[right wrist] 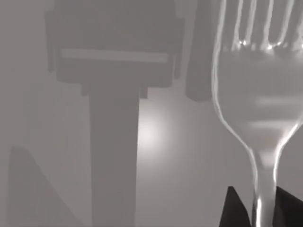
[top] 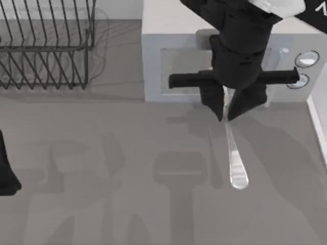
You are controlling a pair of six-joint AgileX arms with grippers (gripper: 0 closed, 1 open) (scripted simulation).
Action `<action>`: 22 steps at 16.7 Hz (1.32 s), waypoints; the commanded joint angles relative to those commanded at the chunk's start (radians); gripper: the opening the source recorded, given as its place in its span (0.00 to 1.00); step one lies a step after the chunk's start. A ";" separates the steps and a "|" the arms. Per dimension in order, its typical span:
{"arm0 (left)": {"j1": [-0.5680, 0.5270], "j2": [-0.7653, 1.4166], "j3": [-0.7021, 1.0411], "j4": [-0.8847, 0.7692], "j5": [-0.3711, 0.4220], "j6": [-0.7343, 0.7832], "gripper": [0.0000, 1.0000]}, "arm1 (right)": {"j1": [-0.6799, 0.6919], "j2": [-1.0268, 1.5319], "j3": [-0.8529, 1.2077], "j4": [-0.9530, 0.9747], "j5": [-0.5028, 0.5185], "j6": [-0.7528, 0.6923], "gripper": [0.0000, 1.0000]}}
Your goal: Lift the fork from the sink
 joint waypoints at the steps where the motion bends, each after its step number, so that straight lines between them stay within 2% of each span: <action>1: 0.000 0.000 0.000 0.000 0.000 0.000 1.00 | -0.013 0.012 -0.012 0.022 0.002 0.014 0.00; 8: 0.000 0.000 0.000 0.000 0.000 0.000 1.00 | -0.025 0.015 -0.017 0.037 0.003 0.025 0.00; 12: 0.000 0.000 0.000 0.000 0.000 0.000 1.00 | -0.004 -0.015 -0.096 0.078 -0.024 0.054 0.00; 17: 0.000 0.000 0.000 0.000 0.000 0.000 1.00 | 0.006 0.004 -0.267 0.234 -0.038 0.077 0.00; 22: 0.000 0.000 0.000 0.000 0.000 0.000 1.00 | -0.013 0.046 -0.392 0.405 -0.010 0.042 0.00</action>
